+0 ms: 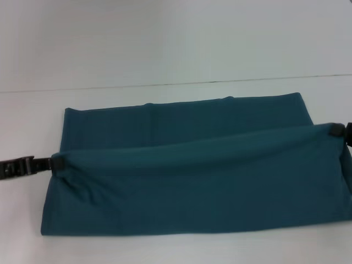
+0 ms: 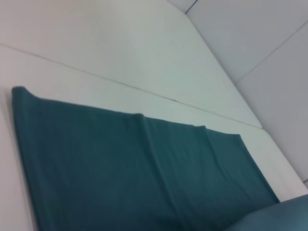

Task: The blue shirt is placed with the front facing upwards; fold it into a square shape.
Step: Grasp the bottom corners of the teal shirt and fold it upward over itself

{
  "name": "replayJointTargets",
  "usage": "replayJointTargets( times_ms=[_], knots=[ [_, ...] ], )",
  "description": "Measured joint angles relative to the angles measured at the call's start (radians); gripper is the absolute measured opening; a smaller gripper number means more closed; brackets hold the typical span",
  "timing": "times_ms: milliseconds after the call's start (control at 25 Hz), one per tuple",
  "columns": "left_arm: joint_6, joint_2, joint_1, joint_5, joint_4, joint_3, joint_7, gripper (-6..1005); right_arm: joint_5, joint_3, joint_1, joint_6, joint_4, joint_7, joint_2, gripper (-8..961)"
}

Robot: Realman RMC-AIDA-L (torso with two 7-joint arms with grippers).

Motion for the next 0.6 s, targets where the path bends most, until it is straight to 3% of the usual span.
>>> replayJointTargets(
  times_ms=[600],
  knots=[
    [-0.189, 0.007, -0.067, 0.0, -0.043, 0.068, -0.024, 59, 0.005, -0.05, 0.094, 0.16, 0.009, 0.0, 0.003, 41]
  ],
)
